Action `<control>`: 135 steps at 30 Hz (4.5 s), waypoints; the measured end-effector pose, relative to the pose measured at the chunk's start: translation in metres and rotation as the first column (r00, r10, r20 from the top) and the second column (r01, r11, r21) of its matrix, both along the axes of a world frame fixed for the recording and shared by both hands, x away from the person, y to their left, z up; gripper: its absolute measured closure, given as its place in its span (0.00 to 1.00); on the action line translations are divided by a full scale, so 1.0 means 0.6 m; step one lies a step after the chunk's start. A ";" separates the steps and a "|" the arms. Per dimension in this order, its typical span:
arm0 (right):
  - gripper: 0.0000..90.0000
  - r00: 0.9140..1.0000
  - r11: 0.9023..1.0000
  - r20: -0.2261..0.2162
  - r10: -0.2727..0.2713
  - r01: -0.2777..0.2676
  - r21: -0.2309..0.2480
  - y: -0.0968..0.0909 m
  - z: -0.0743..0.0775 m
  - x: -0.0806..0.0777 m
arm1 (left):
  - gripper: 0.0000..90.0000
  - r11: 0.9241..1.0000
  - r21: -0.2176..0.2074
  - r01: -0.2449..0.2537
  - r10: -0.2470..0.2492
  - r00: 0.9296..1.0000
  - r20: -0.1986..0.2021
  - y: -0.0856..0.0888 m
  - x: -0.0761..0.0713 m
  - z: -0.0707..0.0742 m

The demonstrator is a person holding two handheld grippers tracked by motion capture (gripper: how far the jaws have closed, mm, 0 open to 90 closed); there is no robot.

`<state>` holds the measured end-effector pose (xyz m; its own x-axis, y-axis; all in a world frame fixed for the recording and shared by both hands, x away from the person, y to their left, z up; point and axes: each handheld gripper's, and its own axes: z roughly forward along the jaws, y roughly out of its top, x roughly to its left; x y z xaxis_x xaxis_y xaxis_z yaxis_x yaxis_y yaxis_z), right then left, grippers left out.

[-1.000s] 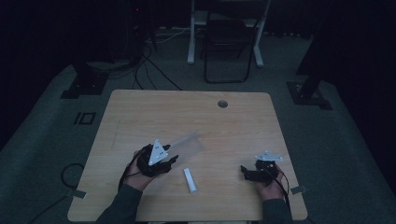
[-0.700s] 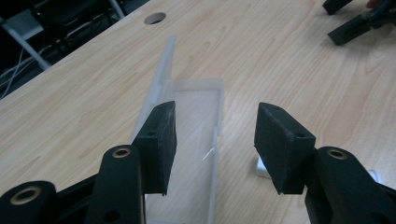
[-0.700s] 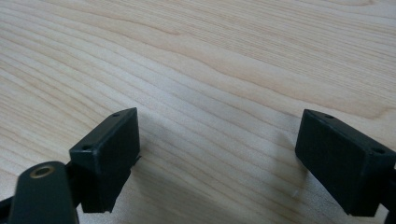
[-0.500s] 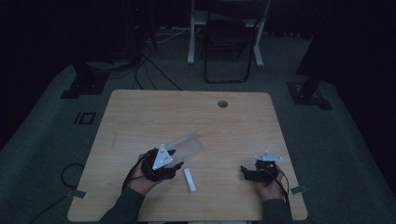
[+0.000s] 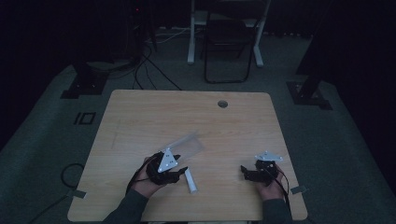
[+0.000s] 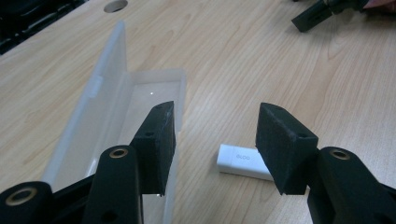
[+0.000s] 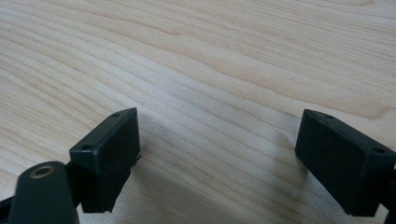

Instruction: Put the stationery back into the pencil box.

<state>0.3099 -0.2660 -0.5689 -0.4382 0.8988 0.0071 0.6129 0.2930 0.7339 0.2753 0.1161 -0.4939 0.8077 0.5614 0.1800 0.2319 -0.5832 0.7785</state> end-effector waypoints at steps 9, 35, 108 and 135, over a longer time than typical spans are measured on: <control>0.15 1.000 1.000 0.000 0.000 0.000 0.000 0.000 0.000 0.000 | 0.48 1.000 0.014 0.011 -0.011 1.000 -0.009 -0.012 -0.003 -0.015; 0.15 1.000 1.000 0.001 0.000 0.000 0.000 0.000 0.000 0.000 | 0.40 0.992 0.125 -0.012 0.016 0.999 -0.037 -0.012 -0.021 -0.071; 0.15 1.000 1.000 0.001 0.000 0.000 -0.001 0.000 0.000 -0.001 | 0.77 0.991 0.101 0.092 -0.065 0.968 -0.242 -0.098 0.055 -0.090; 0.15 1.000 1.000 0.001 0.007 -0.007 0.000 0.001 0.000 0.000 | 0.79 0.988 0.134 0.079 -0.051 0.979 -0.198 -0.101 0.044 -0.089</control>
